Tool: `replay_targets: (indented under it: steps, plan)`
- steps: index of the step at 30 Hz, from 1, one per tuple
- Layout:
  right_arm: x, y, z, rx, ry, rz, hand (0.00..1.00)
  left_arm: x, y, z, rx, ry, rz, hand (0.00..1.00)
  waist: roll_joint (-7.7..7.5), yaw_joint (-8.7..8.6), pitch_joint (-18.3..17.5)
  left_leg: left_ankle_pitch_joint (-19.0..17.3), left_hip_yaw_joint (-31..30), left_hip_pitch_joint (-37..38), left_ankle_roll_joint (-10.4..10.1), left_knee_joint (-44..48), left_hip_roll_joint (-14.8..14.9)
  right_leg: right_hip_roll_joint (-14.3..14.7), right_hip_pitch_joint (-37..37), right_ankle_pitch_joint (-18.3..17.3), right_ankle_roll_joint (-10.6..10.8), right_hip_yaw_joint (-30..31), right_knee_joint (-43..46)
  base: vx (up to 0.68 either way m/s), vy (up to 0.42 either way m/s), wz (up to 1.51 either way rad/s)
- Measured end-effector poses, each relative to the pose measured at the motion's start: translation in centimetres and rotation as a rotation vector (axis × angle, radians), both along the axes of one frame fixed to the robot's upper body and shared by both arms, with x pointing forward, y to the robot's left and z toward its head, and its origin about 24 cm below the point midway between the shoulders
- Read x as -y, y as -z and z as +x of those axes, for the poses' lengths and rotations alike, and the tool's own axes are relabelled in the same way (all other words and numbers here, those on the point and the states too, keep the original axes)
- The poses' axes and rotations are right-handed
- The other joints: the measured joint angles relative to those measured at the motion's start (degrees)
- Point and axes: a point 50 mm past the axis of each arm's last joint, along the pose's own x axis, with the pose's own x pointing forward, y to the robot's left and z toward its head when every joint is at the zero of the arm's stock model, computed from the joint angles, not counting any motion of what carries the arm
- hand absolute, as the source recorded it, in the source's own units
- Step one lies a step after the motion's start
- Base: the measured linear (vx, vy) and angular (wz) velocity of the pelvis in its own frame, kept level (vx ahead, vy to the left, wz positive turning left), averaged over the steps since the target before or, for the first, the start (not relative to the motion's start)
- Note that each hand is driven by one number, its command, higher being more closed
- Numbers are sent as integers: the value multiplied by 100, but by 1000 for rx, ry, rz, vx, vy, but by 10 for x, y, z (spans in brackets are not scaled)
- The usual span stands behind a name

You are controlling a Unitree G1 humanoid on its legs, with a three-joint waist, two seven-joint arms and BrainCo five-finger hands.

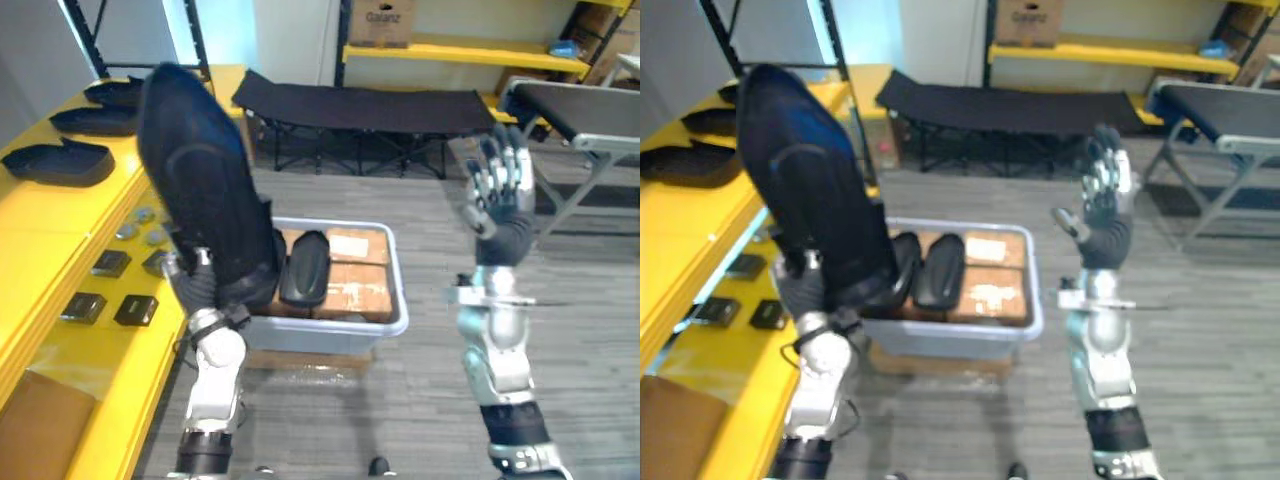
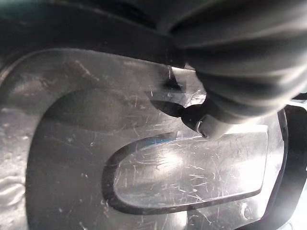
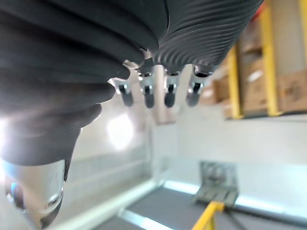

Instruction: Walk over and take plastic housings, then place them on the shelf

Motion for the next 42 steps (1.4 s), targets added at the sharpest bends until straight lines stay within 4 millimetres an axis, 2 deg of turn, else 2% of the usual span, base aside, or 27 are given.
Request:
replay_targets:
  steps: [1, 3, 4, 6, 8, 14, 18, 21, 26, 31, 35, 39, 42]
  plan:
    - [4, 7, -4, -25, 22, 15, 0, -2, 1, -2, 6, -9, -4, 100, 6, -22, -8, -3, 17, 0, -2, -6, 0, 1, -15, 0, 0, 16, 0, 22, 21, -16]
    - [19, 34, -19, -127, 100, 89, 0, -8, 6, -12, 36, -29, -17, 100, 51, -97, -59, -14, 129, 1, 2, -50, -2, 7, -102, 8, 10, 130, -2, 21, 17, -21]
    - [23, 41, -23, -157, 126, 102, 0, -9, 7, -14, 44, -25, -22, 100, 67, -121, -69, -20, 130, 2, 6, -55, -4, 6, -102, 8, 10, 129, -3, 20, 19, -13]
    - [37, 70, -37, -273, 209, 143, 0, -5, 6, -21, 86, 0, -62, 100, 119, -136, -103, -29, 184, 58, 10, -107, -6, 9, -100, 4, 14, 165, -14, 11, 15, -9]
    - [39, 80, -44, -311, 233, 159, 0, -5, 3, -29, 127, 17, -88, 100, 172, -139, -135, -31, 248, 95, 12, -149, -3, 21, -103, -1, 16, 203, -36, 0, 6, -13]
    - [35, 80, -42, -328, 234, 123, 0, -16, -9, -49, 219, 62, -106, 100, 263, -83, -190, -34, -19, 78, 14, -143, -15, 1, 75, -42, 44, -34, -77, 2, 2, 19]
    - [35, 85, -37, -365, 242, 145, 0, -29, -3, -62, 206, 41, -151, 100, 251, 97, -200, -27, -240, 13, 26, -139, -62, -55, 149, -95, 78, -246, -44, 4, 17, 29]
    - [30, 92, -33, -401, 221, 152, 0, -36, 2, -72, 192, 18, -176, 100, 242, 154, -197, -53, -385, -93, 50, -44, -91, -107, 136, -205, 107, -379, 93, 11, 20, 29]
    - [13, 101, -27, -459, 173, 133, 0, -39, 12, -83, 189, 2, -254, 100, 240, 284, -14, -523, -666, -434, 84, 909, -59, -210, 143, -522, 120, -527, 662, -2, 50, 25]
    - [11, 103, -27, -477, 163, 132, 0, -46, 13, -89, 210, -39, -273, 100, 169, 385, 141, -689, -703, -564, 148, 1075, -96, -287, 142, -657, 143, -532, 729, -41, 31, 6]
    - [11, 100, -22, -471, 149, 121, 0, -48, 9, -91, 223, -77, -255, 100, 180, 400, 197, -710, -1028, -880, 165, 1348, -183, -337, 131, -758, 138, -857, 852, 15, 19, 39]
    - [0, 85, -1, -426, 65, 48, 0, -61, 0, -103, 223, -181, -163, 100, 231, 641, 339, -735, -1347, -1031, 140, 1499, -237, -388, 140, -871, 169, -1173, 1083, 34, 6, 44]
    - [-18, 76, 14, -395, -35, -17, 0, -79, 1, -121, 192, -285, -97, 100, 290, 901, 443, -734, -1846, -1126, 138, 1613, -429, -542, 320, -1143, 228, -1635, 1399, 57, -4, 85]
